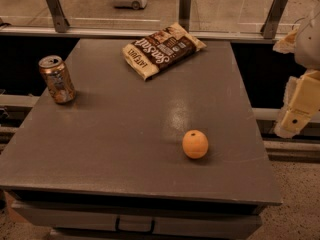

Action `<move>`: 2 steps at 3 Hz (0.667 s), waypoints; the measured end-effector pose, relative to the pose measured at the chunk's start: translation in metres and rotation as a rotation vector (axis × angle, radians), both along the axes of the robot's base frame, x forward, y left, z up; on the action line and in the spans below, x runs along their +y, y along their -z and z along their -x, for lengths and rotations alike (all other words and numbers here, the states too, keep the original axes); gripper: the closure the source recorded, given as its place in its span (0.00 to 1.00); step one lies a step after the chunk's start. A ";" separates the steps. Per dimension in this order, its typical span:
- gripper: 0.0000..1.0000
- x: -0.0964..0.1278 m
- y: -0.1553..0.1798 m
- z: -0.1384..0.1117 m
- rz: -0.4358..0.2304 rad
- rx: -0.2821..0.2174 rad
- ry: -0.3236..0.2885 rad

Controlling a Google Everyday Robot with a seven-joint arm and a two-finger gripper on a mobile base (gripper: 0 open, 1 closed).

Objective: Pick brown chip bag

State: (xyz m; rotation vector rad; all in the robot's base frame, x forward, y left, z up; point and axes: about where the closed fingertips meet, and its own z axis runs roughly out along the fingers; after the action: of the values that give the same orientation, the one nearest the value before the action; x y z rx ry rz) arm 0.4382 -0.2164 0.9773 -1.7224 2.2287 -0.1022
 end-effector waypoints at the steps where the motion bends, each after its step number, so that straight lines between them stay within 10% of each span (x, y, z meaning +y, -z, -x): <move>1: 0.00 0.000 0.000 0.000 0.000 0.000 0.000; 2: 0.00 0.007 0.000 -0.008 -0.022 -0.017 -0.004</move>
Offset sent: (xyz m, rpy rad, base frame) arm 0.0180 0.0150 -0.0055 0.0514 -0.0178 0.0104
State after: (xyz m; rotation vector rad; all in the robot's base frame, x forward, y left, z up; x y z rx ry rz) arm 0.4459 -0.2093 0.9774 -1.7081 2.2059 -0.0909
